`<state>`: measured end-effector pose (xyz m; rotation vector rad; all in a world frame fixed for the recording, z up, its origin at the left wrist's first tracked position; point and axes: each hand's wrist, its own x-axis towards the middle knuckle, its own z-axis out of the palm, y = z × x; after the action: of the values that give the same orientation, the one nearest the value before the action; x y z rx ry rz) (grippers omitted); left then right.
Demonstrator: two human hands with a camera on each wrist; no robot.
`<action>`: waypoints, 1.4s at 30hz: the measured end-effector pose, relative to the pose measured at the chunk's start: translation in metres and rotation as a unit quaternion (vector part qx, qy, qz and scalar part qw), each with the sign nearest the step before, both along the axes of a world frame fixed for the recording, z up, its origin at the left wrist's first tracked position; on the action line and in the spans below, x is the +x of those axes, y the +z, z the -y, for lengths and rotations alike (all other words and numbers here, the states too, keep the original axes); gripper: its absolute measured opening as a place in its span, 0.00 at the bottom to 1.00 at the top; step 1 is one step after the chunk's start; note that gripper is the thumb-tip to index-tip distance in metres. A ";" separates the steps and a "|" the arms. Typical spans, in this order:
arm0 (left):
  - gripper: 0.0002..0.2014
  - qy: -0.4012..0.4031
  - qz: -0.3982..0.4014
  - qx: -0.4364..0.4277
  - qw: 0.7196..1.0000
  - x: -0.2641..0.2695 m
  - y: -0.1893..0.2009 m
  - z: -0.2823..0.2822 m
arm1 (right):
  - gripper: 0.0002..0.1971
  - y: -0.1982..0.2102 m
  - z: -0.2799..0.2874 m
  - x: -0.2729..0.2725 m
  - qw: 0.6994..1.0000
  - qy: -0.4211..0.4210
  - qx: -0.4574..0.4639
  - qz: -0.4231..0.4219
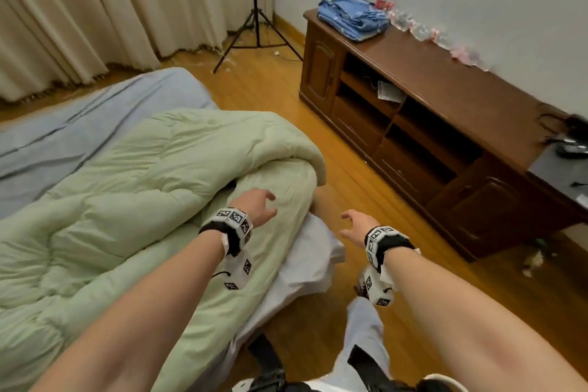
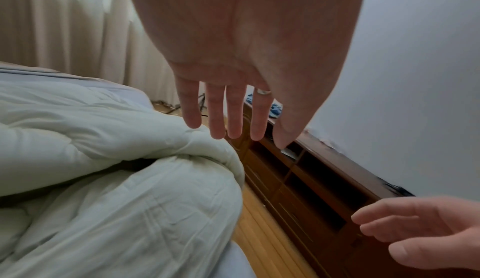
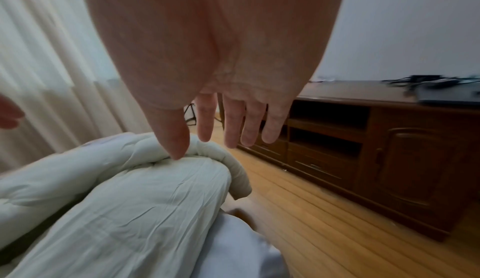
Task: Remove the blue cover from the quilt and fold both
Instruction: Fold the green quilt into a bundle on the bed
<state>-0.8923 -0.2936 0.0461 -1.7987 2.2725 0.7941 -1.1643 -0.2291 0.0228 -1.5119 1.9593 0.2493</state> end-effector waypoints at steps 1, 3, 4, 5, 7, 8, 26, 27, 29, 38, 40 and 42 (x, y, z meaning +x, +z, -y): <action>0.24 0.027 0.006 0.006 1.000 -0.001 -0.012 0.016 | 0.28 -0.011 0.030 -0.005 1.000 0.023 0.013 0.000; 0.26 0.082 0.015 0.025 0.996 -0.008 -0.044 0.048 | 0.30 -0.040 0.091 -0.018 0.997 0.063 0.038 0.002; 0.27 0.109 0.019 0.038 0.993 -0.014 -0.062 0.063 | 0.31 -0.060 0.122 -0.026 0.996 0.078 0.049 0.001; 0.29 0.131 0.023 0.055 0.990 -0.024 -0.081 0.078 | 0.31 -0.079 0.153 -0.033 0.995 0.087 0.054 0.007; 0.32 0.176 0.025 0.094 0.980 -0.049 -0.120 0.105 | 0.30 -0.125 0.214 -0.044 0.993 0.088 0.072 0.034; 0.33 0.199 0.027 0.110 0.974 -0.064 -0.138 0.120 | 0.29 -0.148 0.243 -0.046 0.991 0.086 0.085 0.048; 0.63 0.349 0.061 0.192 0.915 -0.157 -0.310 0.190 | 0.25 -0.338 0.380 -0.033 0.931 -0.130 0.170 0.297; 0.67 0.357 0.064 0.187 0.913 -0.161 -0.301 0.188 | 0.23 -0.320 0.379 -0.031 0.925 -0.116 0.163 0.324; 0.70 0.379 0.059 0.162 0.909 -0.165 -0.276 0.187 | 0.19 -0.275 0.381 -0.024 0.917 -0.077 0.132 0.369; 0.17 0.458 -0.075 0.020 0.886 -0.120 -0.058 0.182 | 0.17 -0.027 0.348 -0.009 0.856 0.059 -0.075 0.509; 0.16 0.477 -0.107 0.025 0.872 -0.100 -0.014 0.164 | 0.37 -0.017 0.327 -0.016 0.882 0.096 -0.093 0.452; 0.18 0.489 -0.134 0.028 0.861 -0.083 0.018 0.141 | 0.56 -0.015 0.299 -0.020 0.933 0.151 -0.137 0.296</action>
<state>-0.9754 -0.4346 0.0642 -2.9570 1.2567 1.2621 -1.1846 -0.5278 0.0076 -1.8026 1.3165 -0.3402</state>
